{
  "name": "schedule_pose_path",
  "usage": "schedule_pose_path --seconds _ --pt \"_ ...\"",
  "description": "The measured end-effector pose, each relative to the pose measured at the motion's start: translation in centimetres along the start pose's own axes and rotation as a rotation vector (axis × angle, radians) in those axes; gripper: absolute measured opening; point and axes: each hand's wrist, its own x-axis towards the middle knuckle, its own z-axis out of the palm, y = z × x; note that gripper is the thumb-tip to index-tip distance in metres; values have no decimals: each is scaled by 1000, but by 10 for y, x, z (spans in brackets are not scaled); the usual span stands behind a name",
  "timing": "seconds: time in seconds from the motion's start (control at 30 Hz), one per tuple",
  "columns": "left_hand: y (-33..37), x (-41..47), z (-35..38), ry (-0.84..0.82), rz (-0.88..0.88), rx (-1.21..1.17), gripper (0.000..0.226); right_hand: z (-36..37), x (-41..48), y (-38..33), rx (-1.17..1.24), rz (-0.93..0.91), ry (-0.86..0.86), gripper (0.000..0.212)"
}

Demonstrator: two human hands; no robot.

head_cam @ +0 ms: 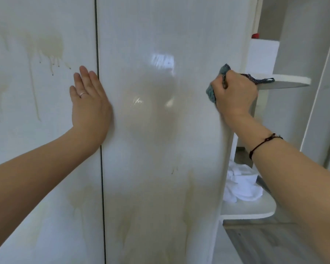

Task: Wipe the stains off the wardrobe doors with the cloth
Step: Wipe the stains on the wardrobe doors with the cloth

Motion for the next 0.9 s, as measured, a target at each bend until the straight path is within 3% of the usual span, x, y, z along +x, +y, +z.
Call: schedule_pose_path --seconds 0.17,0.27,0.37,0.43,0.57,0.67,0.73,0.9 --pt "4 -37 20 -2 33 -94 68 -27 -132 8 -75 -89 -200 40" --pt "3 -38 22 2 21 -132 70 -38 -204 23 20 -329 -311 39" --pt "7 -36 15 -27 16 -124 70 -41 -194 30 79 -589 -394 43" --pt "6 -36 8 -54 14 -111 70 -40 -138 18 5 -524 -375 45" --pt "-2 -38 0 -72 23 -119 76 -19 -10 -34 -60 -66 -225 40" --pt "-9 -40 4 -47 60 -118 74 1 32 -70 10 125 -174 33" --pt "-9 -45 10 -69 77 -102 67 11 23 -92 39 123 -192 34" --pt "-3 -81 23 -166 92 -108 60 8 -85 -110 67 -198 -163 45"
